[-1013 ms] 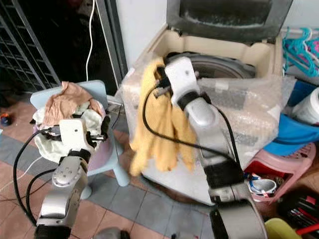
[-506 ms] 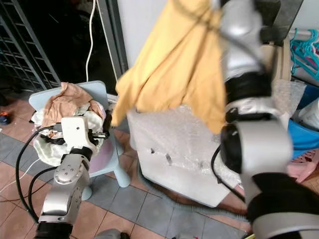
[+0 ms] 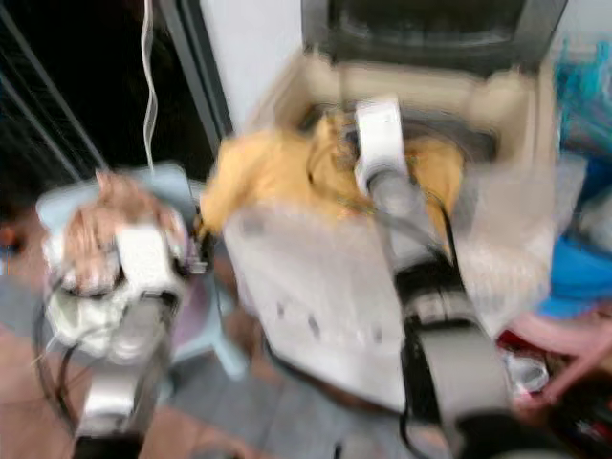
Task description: Clothes washing
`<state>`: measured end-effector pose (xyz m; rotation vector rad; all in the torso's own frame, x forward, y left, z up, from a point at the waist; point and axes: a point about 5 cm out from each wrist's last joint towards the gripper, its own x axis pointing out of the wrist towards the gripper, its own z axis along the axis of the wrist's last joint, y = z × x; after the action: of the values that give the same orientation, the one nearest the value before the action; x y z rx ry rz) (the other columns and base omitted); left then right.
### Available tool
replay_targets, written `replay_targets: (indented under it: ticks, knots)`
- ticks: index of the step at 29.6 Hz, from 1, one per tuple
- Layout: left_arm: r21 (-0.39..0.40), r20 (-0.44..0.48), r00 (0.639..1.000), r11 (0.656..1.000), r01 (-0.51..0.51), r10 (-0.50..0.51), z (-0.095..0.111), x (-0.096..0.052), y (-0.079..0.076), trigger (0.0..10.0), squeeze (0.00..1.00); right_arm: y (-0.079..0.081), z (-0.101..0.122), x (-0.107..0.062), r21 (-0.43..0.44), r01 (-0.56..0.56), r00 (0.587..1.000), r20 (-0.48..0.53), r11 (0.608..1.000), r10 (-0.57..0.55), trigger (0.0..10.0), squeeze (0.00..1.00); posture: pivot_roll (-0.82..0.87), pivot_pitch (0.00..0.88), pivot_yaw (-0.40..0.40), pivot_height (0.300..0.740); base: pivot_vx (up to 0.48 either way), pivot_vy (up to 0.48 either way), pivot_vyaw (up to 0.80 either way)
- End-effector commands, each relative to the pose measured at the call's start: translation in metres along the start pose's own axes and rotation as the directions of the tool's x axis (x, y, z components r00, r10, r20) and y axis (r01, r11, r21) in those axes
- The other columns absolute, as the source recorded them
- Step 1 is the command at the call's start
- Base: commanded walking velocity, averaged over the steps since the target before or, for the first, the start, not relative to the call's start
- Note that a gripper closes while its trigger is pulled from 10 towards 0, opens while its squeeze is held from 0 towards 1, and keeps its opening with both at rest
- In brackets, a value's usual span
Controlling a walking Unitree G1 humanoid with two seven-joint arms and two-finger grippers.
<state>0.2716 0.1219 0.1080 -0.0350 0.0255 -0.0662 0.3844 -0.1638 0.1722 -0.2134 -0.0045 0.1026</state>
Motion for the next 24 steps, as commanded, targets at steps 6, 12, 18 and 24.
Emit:
replay_targets:
  ticks: [6,12,18,24]
  knots:
    - [0.012,-0.002,1.000,1.000,-0.027,0.027,0.001,0.000,0.009,10.0,0.00,0.005,-0.002,-0.014,0.009,-0.044,0.998,0.051,0.999,0.044,10.0,0.00,-0.06,0.000,0.057,0.740,0.098,0.000,0.00]
    - [0.017,-0.004,0.999,0.999,-0.035,0.035,0.001,0.000,0.010,10.0,0.00,0.010,0.012,-0.034,0.026,-0.246,0.955,0.177,0.969,0.238,10.0,0.93,-0.05,0.000,0.056,0.740,0.000,0.000,0.00]
    - [0.017,-0.013,1.000,1.000,-0.023,0.024,0.000,0.001,0.009,10.0,0.00,0.012,0.029,-0.045,-0.013,-0.437,0.868,0.256,0.899,0.426,10.0,1.00,-0.06,0.000,0.060,0.740,0.000,0.000,0.00]
    - [0.017,-0.012,1.000,1.000,-0.018,0.018,0.000,0.002,0.008,10.0,0.00,0.026,0.028,-0.055,-0.025,-0.653,0.740,0.191,0.757,0.645,10.0,1.00,-0.06,0.000,0.060,0.740,0.000,0.000,0.00]
